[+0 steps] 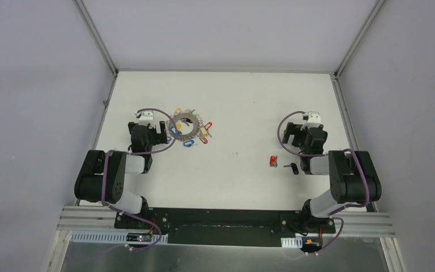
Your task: Put the keys on the keyring
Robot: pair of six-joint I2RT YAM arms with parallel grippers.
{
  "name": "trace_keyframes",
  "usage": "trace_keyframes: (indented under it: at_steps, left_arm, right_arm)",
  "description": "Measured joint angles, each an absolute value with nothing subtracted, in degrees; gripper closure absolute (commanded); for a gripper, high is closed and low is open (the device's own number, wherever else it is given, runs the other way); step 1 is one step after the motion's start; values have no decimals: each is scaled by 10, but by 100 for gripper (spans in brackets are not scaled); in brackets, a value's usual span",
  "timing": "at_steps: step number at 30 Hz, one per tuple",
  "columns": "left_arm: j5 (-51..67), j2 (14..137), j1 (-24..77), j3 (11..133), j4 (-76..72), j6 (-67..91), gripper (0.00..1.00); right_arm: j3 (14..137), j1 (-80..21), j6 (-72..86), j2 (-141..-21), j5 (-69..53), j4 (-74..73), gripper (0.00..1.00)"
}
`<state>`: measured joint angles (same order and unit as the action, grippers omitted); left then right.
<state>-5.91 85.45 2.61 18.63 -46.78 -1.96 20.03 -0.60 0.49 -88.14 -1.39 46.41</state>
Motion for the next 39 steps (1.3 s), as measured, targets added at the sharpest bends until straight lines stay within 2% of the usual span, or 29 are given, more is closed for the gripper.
trace_keyframes:
  at_steps: [6, 10, 12, 16, 19, 22, 26, 32, 39]
  left_arm:
    - [-57, 849, 26, 193, -446, -20, 1]
    - [-58, 786, 26, 290, -222, 12, 1]
    - [-58, 758, 26, 389, -86, 48, 1]
    - [-36, 722, 26, 540, 87, 110, 6]
    - [4, 697, 26, 558, 165, 150, 9]
    - [52, 699, 26, 551, 232, 195, 18]
    - [132, 752, 26, 552, 276, 242, 30]
    - [201, 892, 40, 612, 304, 266, 35]
    - [212, 1039, 105, 729, 311, 263, 36]
  right_arm:
    - [200, -6, 5, -881, -14, 464, 0]
    - [200, -6, 5, -881, -14, 464, 0]
    - [207, -6, 5, -877, -13, 444, 0]
    - [324, -6, 75, -802, 41, 175, 0]
    - [451, -4, 151, -764, 77, 16, 0]
    - [506, -3, 201, -722, 74, -62, 0]
    - [489, -3, 246, -670, 28, -154, 0]
    - [434, -3, 277, -661, -85, -220, 0]
    - [374, -3, 292, -630, -235, -225, 0]
